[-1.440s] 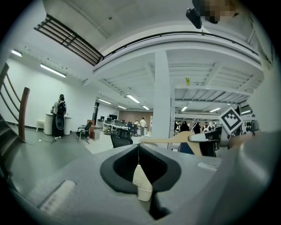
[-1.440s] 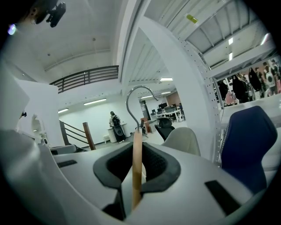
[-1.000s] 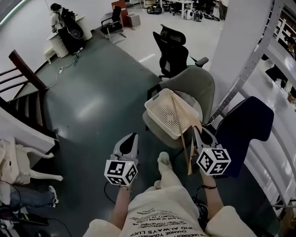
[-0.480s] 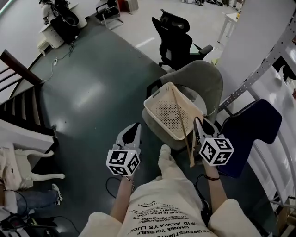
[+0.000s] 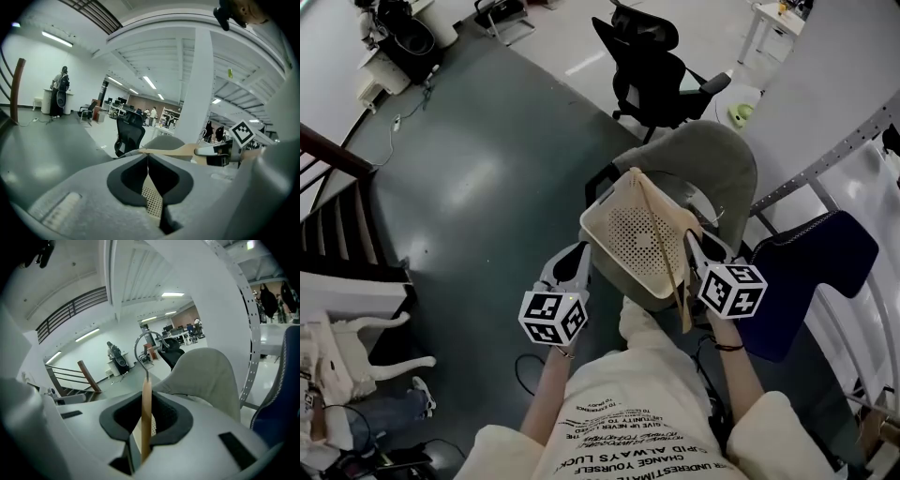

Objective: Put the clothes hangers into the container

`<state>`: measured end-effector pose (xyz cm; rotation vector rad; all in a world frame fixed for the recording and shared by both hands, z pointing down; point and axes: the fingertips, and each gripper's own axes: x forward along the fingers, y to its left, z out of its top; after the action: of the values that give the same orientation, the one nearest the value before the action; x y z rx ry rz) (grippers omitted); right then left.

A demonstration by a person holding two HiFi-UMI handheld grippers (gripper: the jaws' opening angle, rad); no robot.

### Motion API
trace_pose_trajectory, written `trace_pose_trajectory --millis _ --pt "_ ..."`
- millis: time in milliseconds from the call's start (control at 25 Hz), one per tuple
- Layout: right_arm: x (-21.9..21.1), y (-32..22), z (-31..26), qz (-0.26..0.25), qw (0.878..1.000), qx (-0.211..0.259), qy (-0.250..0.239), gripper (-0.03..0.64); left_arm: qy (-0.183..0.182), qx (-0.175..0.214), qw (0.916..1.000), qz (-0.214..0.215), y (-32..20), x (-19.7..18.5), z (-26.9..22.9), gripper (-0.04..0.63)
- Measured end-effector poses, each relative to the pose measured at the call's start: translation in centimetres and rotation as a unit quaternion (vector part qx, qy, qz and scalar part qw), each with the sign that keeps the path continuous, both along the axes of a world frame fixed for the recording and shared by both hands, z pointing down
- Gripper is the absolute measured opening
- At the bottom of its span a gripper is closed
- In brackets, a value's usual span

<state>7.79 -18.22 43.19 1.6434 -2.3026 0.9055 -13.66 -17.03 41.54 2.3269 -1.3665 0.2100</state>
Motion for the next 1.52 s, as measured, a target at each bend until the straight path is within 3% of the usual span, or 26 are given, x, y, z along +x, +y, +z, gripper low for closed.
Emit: trace_pose_trajectory --millis 720,1520 --pt "0.1 -4.9 10.5 0.000 0.995 -0.095 -0.013 0.054 0.022 -0.118 0.9926 0.015 -4.6 3.3 10.0 0.023" --pt "0.0 -7.0 17.9 0.040 0.987 -0.146 -0.053 0.055 0.027 -0.182 0.9802 0.074 -6.8 7.0 16.3 0.023"
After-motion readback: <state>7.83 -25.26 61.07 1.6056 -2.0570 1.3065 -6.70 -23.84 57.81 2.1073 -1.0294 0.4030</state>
